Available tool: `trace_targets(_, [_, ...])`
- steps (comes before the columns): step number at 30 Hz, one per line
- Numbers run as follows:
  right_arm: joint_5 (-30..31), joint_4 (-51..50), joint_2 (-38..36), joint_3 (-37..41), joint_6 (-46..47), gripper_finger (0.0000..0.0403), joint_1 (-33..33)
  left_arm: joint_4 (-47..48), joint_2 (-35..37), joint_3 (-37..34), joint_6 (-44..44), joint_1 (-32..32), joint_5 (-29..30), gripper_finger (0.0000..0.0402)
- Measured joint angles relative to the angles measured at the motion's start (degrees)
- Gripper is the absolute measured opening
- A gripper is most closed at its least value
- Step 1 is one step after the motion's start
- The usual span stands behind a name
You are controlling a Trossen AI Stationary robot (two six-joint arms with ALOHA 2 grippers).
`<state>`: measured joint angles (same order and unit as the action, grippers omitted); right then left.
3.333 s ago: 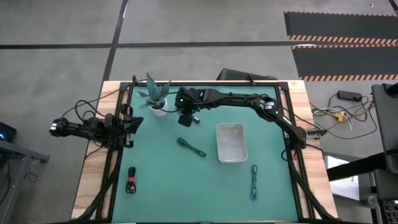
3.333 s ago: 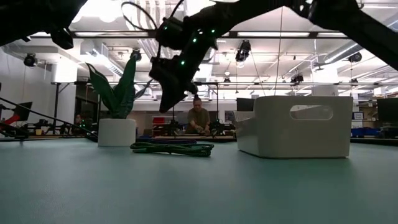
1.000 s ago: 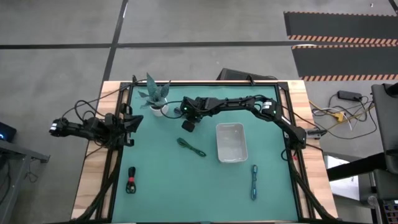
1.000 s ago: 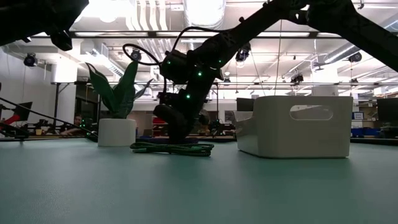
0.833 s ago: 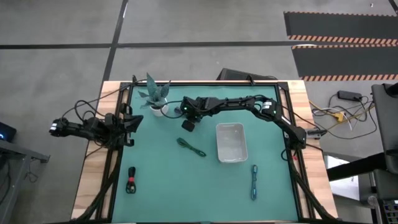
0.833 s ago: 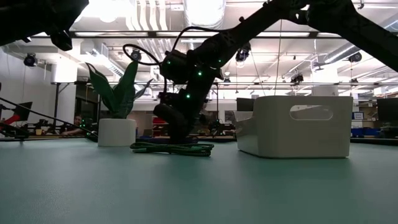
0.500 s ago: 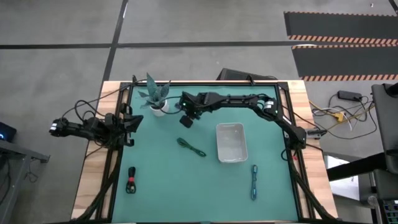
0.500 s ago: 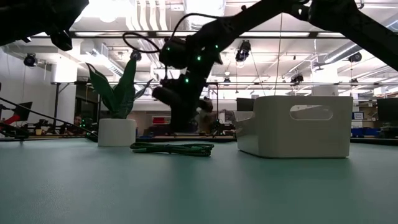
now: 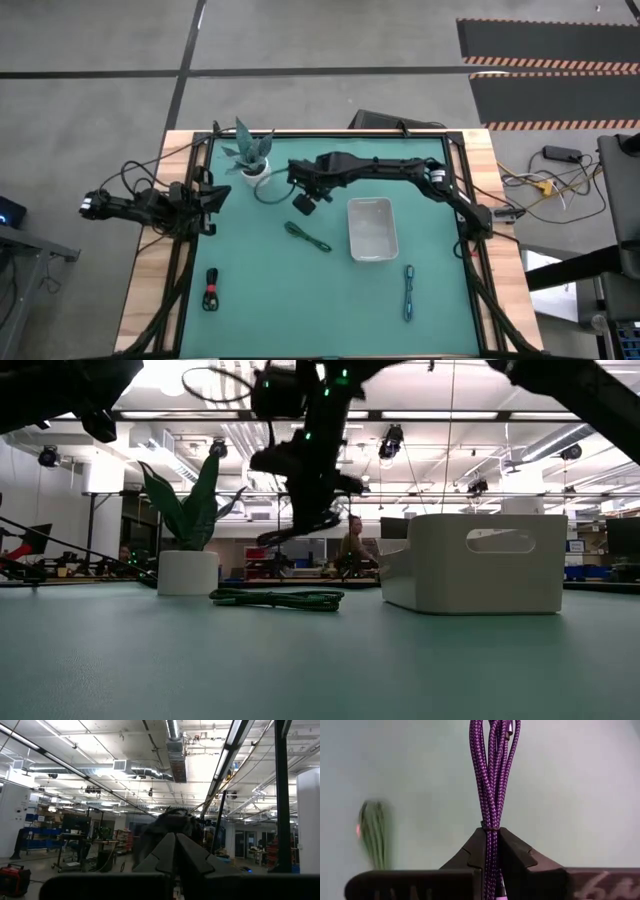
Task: Pick and place USB-C Cables
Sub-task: Put the violet charger cable into the gray bin
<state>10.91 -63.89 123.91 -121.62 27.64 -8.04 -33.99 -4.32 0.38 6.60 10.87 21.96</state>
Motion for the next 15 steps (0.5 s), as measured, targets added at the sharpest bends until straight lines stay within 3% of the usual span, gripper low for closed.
trace_targets(5, [1.97, -7.74, -3.02, -0.02, 4.84, 0.0025, 3.58, 0.03, -0.04, 0.00, 0.00, 0.02, 0.00, 0.0000])
trace_targets(15, [13.41, -20.68, -9.28, -0.02, 22.00, 0.0025, 11.23, 0.03, -0.20, 0.00, 0.02, 0.00, 0.00, 0.0000])
